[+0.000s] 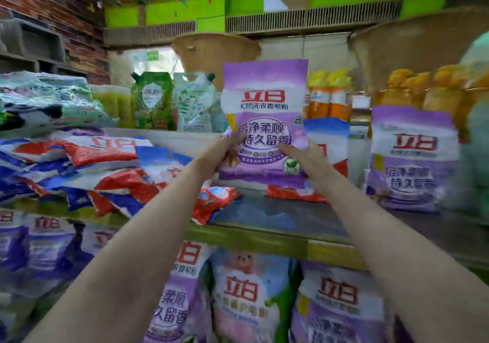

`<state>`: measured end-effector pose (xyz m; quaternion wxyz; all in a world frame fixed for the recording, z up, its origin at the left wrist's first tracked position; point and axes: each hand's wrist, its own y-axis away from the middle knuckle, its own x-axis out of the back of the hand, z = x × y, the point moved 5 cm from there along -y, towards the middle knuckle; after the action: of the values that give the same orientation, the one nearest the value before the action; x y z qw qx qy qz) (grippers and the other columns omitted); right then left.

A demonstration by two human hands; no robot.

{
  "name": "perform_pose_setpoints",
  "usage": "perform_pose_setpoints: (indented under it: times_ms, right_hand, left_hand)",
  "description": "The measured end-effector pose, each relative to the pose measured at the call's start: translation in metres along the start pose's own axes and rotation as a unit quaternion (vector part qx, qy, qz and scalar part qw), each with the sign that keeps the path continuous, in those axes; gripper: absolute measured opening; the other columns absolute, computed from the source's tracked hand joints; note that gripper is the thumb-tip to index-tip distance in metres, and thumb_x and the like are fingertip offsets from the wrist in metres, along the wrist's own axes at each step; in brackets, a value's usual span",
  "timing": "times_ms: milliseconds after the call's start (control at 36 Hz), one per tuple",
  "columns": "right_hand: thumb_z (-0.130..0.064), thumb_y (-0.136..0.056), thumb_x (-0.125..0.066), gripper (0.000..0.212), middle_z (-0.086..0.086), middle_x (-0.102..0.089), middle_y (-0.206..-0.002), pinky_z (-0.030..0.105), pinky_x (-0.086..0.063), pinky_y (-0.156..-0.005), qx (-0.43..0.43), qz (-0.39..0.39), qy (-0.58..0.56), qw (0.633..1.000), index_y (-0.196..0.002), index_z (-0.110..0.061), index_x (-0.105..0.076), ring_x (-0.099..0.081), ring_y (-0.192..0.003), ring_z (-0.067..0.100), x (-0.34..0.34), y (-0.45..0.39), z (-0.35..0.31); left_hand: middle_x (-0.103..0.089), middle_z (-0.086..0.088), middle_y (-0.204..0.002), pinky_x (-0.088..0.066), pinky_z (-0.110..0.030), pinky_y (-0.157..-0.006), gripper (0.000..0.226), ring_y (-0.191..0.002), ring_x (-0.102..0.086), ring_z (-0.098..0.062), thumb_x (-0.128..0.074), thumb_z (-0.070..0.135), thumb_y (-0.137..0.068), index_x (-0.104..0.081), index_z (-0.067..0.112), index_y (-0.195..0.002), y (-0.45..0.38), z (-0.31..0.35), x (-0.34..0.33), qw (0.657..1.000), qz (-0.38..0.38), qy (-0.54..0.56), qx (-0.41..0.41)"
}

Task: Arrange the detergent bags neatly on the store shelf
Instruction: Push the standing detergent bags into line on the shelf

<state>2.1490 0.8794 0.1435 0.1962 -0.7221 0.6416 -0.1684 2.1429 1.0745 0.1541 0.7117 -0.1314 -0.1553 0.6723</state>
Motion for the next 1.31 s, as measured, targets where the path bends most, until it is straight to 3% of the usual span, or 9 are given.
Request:
perform_pose_setpoints:
  times_ms: [111, 222, 389, 611, 667, 806, 1000, 1139, 1306]
  right_hand:
    - [-0.033, -0.078, -0.074, 0.071, 0.003, -0.055, -0.133, 0.031, -0.044, -0.096, 0.011, 0.078, 0.012, 0.997, -0.137, -0.010, -0.044, -0.053, -0.121, 0.018, 0.058, 0.019, -0.008]
    - [-0.029, -0.085, -0.068, 0.054, 0.003, -0.056, -0.125, 0.037, -0.041, -0.101, -0.020, 0.124, 0.047, 0.991, -0.130, -0.009, -0.048, -0.052, -0.112, 0.015, 0.123, 0.037, -0.012]
    - [-0.064, -0.051, -0.081, 0.114, 0.009, -0.048, -0.142, 0.037, -0.036, -0.108, -0.092, 0.138, 0.096, 0.982, -0.140, -0.006, -0.039, -0.047, -0.127, 0.021, 0.207, 0.064, -0.006]
    - [-0.030, -0.075, -0.077, 0.081, 0.017, -0.051, -0.136, 0.048, -0.039, -0.107, -0.086, 0.191, 0.154, 0.966, -0.140, -0.003, -0.037, -0.052, -0.123, 0.031, 0.296, 0.059, 0.016]
    - [-0.045, -0.063, -0.080, 0.096, 0.014, -0.052, -0.136, 0.049, -0.041, -0.106, -0.098, 0.209, 0.180, 0.956, -0.140, -0.007, -0.038, -0.053, -0.122, 0.029, 0.305, 0.057, 0.017]
    - [-0.030, -0.089, -0.061, 0.038, 0.006, -0.054, -0.117, 0.042, -0.043, -0.100, -0.145, 0.219, 0.279, 0.924, -0.115, -0.007, -0.045, -0.055, -0.113, 0.028, 0.306, 0.067, 0.028]
    - [-0.036, -0.091, -0.057, 0.060, 0.015, -0.055, -0.128, 0.035, -0.046, -0.088, -0.159, 0.227, 0.323, 0.905, -0.133, 0.001, -0.036, -0.058, -0.108, 0.028, 0.309, 0.064, 0.036]
    - [-0.037, -0.086, -0.064, 0.073, 0.018, -0.040, -0.135, 0.038, -0.043, -0.093, -0.140, 0.293, 0.468, 0.822, -0.136, 0.002, -0.029, -0.047, -0.119, 0.034, 0.307, 0.080, 0.009]
    - [-0.015, -0.094, -0.050, 0.040, 0.019, -0.049, -0.126, 0.039, -0.045, -0.076, -0.050, 0.186, 0.671, 0.716, -0.129, -0.001, -0.037, -0.054, -0.108, 0.034, 0.260, 0.082, -0.019]
  left_hand:
    - [-0.055, 0.005, -0.043, -0.028, -0.014, -0.037, 0.026, -0.034, -0.044, -0.002, -0.069, 0.016, -0.081, -0.062, 0.018, -0.055, -0.007, -0.015, -0.058, 0.995, -0.097, -0.032, 0.008]
    - [-0.060, -0.018, -0.088, -0.039, -0.027, -0.063, 0.030, -0.076, -0.052, -0.021, -0.081, 0.013, -0.053, -0.066, 0.015, -0.079, -0.003, -0.023, -0.124, 0.989, -0.144, -0.020, -0.006]
    - [-0.060, -0.006, -0.059, -0.036, -0.020, -0.046, 0.023, -0.044, -0.046, -0.010, -0.073, -0.002, -0.066, -0.061, 0.016, -0.073, 0.004, -0.036, -0.208, 0.986, -0.160, -0.034, -0.031]
    - [-0.056, 0.005, -0.036, -0.039, -0.019, -0.038, 0.029, -0.028, -0.045, -0.006, -0.065, -0.014, -0.071, -0.053, 0.012, -0.071, -0.008, -0.046, -0.290, 0.984, -0.144, -0.102, 0.003]
    - [-0.056, 0.003, -0.036, -0.042, -0.024, -0.042, 0.027, -0.028, -0.046, -0.009, -0.067, -0.013, -0.070, -0.053, 0.010, -0.073, -0.011, -0.053, -0.302, 0.984, -0.130, -0.125, 0.011]
    - [-0.065, -0.020, -0.087, -0.047, -0.033, -0.058, 0.065, -0.069, -0.066, -0.034, -0.074, 0.002, -0.069, -0.032, 0.007, -0.119, -0.011, -0.068, -0.323, 0.974, -0.100, -0.205, 0.002]
    - [-0.051, -0.002, -0.075, -0.049, -0.030, -0.055, 0.063, -0.056, -0.052, -0.019, -0.068, -0.004, -0.080, -0.027, 0.001, -0.127, -0.015, -0.070, -0.330, 0.956, -0.145, -0.254, 0.027]
    - [-0.057, -0.018, -0.119, -0.051, -0.040, -0.092, 0.068, -0.105, -0.060, -0.033, -0.071, 0.024, -0.082, -0.031, 0.000, -0.131, -0.010, -0.070, -0.321, 0.934, -0.110, -0.335, 0.061]
    - [-0.053, -0.016, -0.127, -0.047, -0.037, -0.088, 0.091, -0.115, -0.054, -0.032, -0.073, 0.048, -0.075, -0.026, -0.001, -0.135, 0.004, -0.068, -0.302, 0.909, -0.099, -0.402, 0.052]
